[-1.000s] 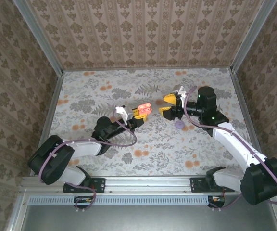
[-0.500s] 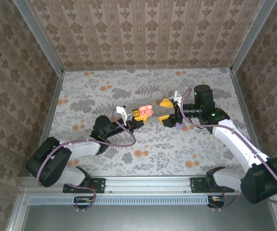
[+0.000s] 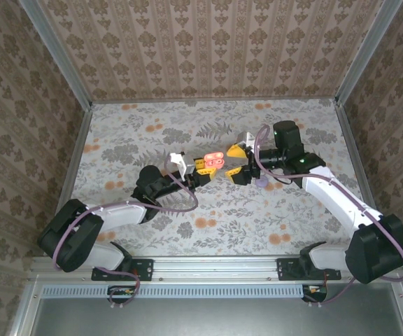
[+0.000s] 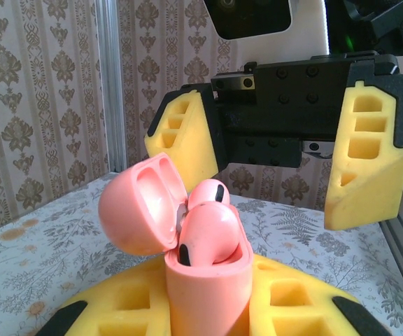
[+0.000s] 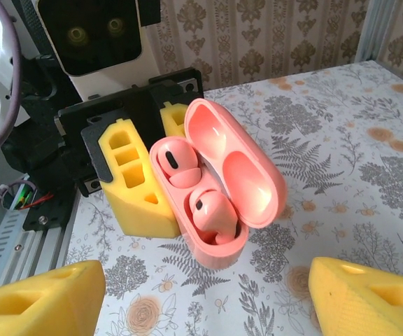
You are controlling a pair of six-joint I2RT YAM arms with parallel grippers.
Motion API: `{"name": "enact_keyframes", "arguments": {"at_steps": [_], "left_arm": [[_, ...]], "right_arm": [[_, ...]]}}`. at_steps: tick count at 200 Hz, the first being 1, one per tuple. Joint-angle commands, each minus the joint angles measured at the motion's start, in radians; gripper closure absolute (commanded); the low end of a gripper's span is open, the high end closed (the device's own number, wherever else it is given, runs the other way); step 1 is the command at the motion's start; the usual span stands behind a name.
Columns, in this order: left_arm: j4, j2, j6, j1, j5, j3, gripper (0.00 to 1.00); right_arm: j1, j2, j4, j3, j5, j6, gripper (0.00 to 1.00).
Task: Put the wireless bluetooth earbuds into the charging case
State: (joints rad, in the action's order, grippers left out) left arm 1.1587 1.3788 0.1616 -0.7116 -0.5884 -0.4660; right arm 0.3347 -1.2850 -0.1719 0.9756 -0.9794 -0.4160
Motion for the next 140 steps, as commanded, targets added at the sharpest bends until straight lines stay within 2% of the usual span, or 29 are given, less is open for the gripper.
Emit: {"name": "enact_keyframes", "arguments": {"at_steps": [1, 140], "left_arm": [[0.015, -0.024, -0.006, 0.006, -0.028, -0.027, 0.86], [-0.002, -0.037, -0.010, 0.006, -0.041, -0.033, 0.86]], "right_arm": [[0.010, -0.022, -0.032, 0.041, -0.061, -0.030, 0.22], [0.049, -0.076, -0.064, 0.095, -0.118, -0.065, 0.24]]}}
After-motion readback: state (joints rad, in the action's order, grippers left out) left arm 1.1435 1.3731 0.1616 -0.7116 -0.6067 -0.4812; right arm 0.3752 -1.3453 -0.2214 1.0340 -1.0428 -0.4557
